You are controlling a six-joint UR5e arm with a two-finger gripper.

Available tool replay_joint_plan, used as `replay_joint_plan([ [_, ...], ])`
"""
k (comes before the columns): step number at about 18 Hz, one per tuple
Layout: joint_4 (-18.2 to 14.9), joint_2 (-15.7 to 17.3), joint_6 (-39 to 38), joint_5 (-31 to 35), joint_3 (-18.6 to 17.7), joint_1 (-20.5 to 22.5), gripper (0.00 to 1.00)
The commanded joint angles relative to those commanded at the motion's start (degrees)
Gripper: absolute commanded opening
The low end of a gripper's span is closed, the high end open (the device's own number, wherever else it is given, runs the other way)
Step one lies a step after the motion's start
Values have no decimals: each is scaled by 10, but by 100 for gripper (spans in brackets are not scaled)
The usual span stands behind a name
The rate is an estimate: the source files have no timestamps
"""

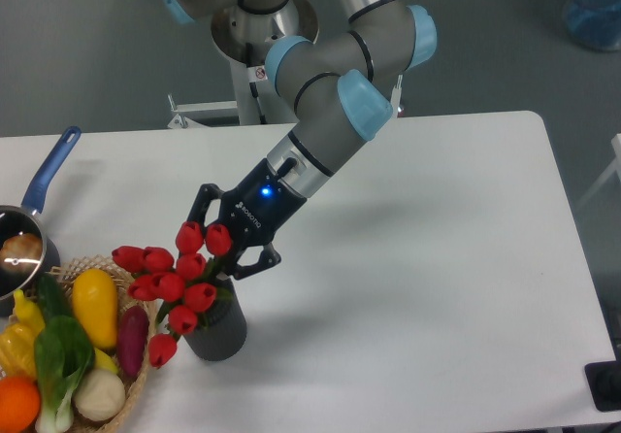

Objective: Pick up the flowers from the vase
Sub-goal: 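Close the gripper around the tulip stems just below the blooms, then lift the gripped tulips straight up out of the grey vase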

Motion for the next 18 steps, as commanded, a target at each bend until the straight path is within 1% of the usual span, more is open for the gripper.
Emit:
replay_joint_plan([
  [4,1,16,-17,-5,3,10,0],
  [6,1,30,-28,-10,5,12,0],
  [9,1,46,-47,-28,7,11,0],
  [12,1,71,-60,-37,8,13,0],
  [15,0,101,-90,-43,13,20,0],
  [18,1,120,-116,-45,25,26,0],
])
